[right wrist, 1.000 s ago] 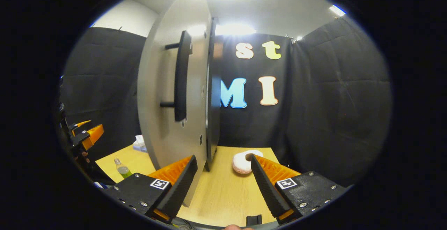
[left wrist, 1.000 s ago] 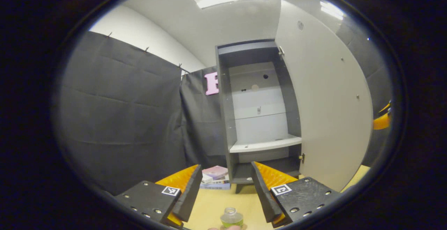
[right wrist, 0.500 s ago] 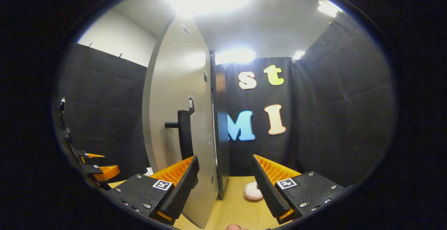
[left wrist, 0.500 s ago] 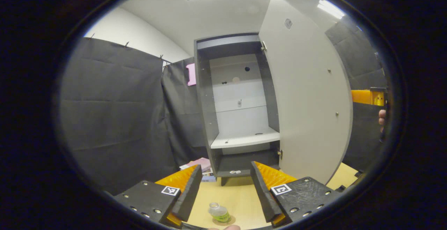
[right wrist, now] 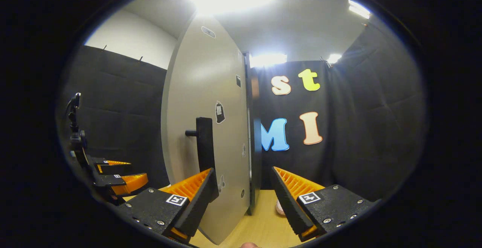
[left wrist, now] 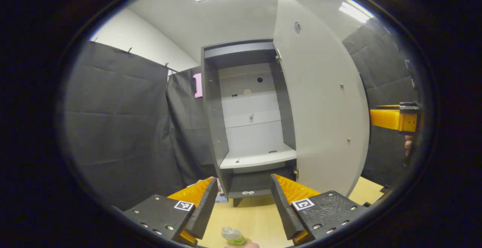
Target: Open the cabinet door with the right hand, grasp the bottle in the cabinet with the left hand and place it on the coaster, then close the cabinet door with the right hand.
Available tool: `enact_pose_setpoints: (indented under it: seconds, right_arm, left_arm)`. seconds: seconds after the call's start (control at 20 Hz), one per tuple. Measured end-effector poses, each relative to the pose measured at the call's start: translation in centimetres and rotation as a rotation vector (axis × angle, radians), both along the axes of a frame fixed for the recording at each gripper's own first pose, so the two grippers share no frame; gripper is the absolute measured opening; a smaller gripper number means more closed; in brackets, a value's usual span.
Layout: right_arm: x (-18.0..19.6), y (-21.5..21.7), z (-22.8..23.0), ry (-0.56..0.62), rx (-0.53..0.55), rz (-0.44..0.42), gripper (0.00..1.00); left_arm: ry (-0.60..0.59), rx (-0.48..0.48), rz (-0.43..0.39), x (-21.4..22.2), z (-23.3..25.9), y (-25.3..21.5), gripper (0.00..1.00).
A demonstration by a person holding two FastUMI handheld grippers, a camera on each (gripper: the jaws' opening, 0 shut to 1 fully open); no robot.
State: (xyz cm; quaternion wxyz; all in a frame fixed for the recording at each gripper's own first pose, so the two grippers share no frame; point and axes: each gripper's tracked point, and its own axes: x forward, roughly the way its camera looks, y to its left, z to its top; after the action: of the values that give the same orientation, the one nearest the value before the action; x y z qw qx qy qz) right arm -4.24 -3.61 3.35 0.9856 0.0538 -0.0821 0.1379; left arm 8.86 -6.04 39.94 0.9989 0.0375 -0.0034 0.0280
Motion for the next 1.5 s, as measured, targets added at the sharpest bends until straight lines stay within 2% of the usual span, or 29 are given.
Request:
enact_pose_setpoints:
  seconds: [0.25, 0.3, 0.35, 0.5, 0.55, 0.6, 0.75, 0.8, 0.85, 0.9, 0.95, 1.05, 1.1, 1.15, 1.25, 1.35, 1.4, 1.5]
  right_arm:
    - [0.4, 4.7, 0.2, 0.016, 0.038, -0.018, 0.92]
    - [0.7, 5.4, 0.5, 0.014, 0.045, -0.033, 0.92]
    - [1.1, 6.2, 0.7, 0.014, 0.056, -0.045, 0.92]
    - [2.2, 9.4, 1.1, 0.014, 0.076, -0.056, 0.92]
    - [2.5, 10.5, 1.3, 0.011, 0.078, -0.055, 0.92]
    - [3.1, 11.6, 1.3, 0.013, 0.084, -0.055, 0.92]
    - [4.9, 15.2, 1.6, 0.014, 0.101, -0.051, 0.92]
    - [5.9, 16.3, 1.6, 0.021, 0.093, -0.054, 0.92]
    - [6.6, 17.1, 1.4, 0.03, 0.085, -0.058, 0.92]
    - [7.2, 17.9, 1.2, 0.037, 0.084, -0.061, 0.92]
    - [8.1, 18.3, 1.1, 0.042, 0.084, -0.066, 0.93]
    - [8.8, 18.7, 1.2, 0.041, 0.07, -0.092, 0.94]
    - [8.9, 18.7, 1.3, 0.042, 0.057, -0.104, 0.94]
    - [9.1, 18.6, 1.2, 0.046, 0.041, -0.116, 0.94]
    - [10.1, 17.7, 0.6, 0.057, 0.014, -0.13, 0.93]
    - [11.4, 16.5, 0.1, 0.078, -0.001, -0.152, 0.93]
    - [12.1, 16.5, 0.0, 0.092, -0.003, -0.151, 0.93]
    - [13.5, 16.3, -0.6, 0.124, -0.007, -0.138, 0.93]
  left_arm:
    - [0.015, 0.03, -0.053, 2.9, -1.2, 4.0, 0.83]
    - [0.015, 0.031, -0.065, 3.8, -1.4, 4.7, 0.75]
    - [0.017, 0.026, -0.075, 4.7, -1.8, 5.5, 0.83]
    - [0.029, -0.009, -0.104, 7.5, -2.9, 7.7, 0.84]
    - [0.028, -0.012, -0.106, 8.5, -3.1, 8.7, 0.79]
    - [0.031, -0.005, -0.107, 9.6, -3.3, 9.6, 0.84]
    - [0.035, -0.003, -0.143, 12.4, -4.3, 11.5, 0.75]
    - [0.039, 0.001, -0.151, 13.1, -4.7, 12.2, 0.75]
    - [0.044, 0.004, -0.157, 13.8, -5.1, 13.0, 0.79]
    - [0.049, 0.001, -0.162, 14.3, -5.4, 13.5, 0.75]
    - [0.058, 0.005, -0.165, 14.6, -5.8, 13.7, 0.79]
    - [0.072, 0.02, -0.162, 15.3, -6.4, 14.7, 0.79]
    - [0.077, 0.02, -0.16, 15.8, -6.5, 14.7, 0.75]
    - [0.075, 0.016, -0.148, 16.0, -6.4, 14.9, 0.75]
    - [0.062, -0.007, -0.133, 16.4, -5.9, 14.9, 0.83]
    - [0.043, -0.016, -0.1, 16.3, -4.5, 15.0, 0.75]
    - [0.033, -0.018, -0.087, 16.2, -3.8, 14.7, 0.79]
    - [0.015, -0.011, -0.079, 16.1, -2.6, 13.6, 0.76]
